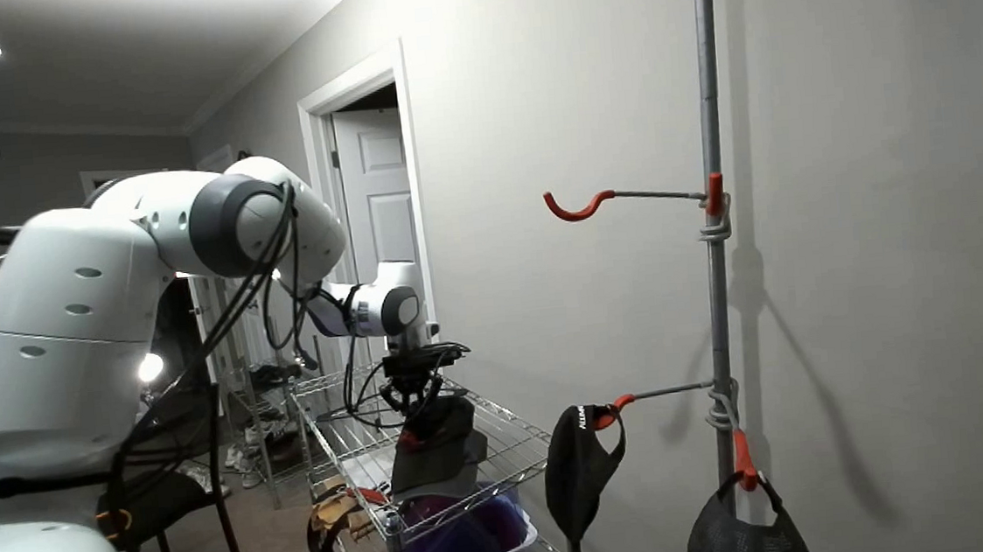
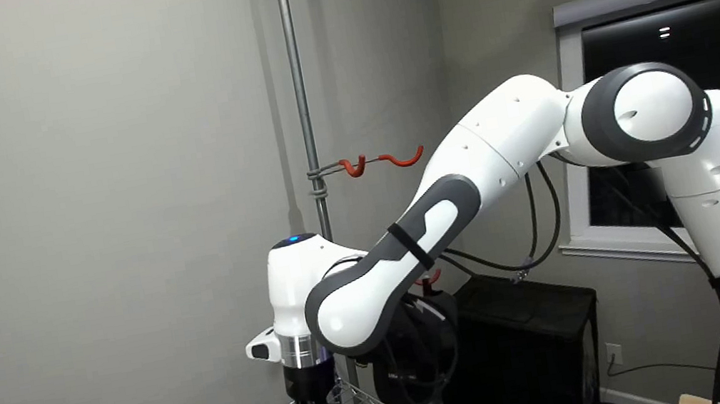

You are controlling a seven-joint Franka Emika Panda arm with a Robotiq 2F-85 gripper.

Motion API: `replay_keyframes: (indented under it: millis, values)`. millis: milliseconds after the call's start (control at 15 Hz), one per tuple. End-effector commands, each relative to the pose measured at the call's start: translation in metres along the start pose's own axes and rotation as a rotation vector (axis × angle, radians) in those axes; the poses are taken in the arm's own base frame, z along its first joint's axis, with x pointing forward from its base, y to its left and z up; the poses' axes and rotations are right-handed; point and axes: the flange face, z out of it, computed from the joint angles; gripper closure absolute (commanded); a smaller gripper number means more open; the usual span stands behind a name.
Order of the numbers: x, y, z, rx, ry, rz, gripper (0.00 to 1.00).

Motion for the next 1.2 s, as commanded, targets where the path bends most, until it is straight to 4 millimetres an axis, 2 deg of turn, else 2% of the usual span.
replay_keyframes:
  millis: [0, 200, 333, 600, 867, 1000, 1133]
  values:
    - [-0.004, 0.006, -0.004, 0.005, 0.021, -0.017, 1.00]
    - [-0.009, 0.011, -0.014, -0.027, 0.008, -0.007, 1.00]
    - [-0.017, 0.018, -0.030, -0.071, -0.001, 0.022, 0.99]
    - [-0.030, 0.038, -0.086, -0.129, 0.053, 0.097, 0.99]
    - [-0.033, 0.045, -0.146, -0.176, 0.142, 0.123, 0.99]
    - [-0.033, 0.044, -0.169, -0.201, 0.175, 0.128, 0.99]
    - [-0.031, 0.042, -0.182, -0.216, 0.192, 0.126, 0.99]
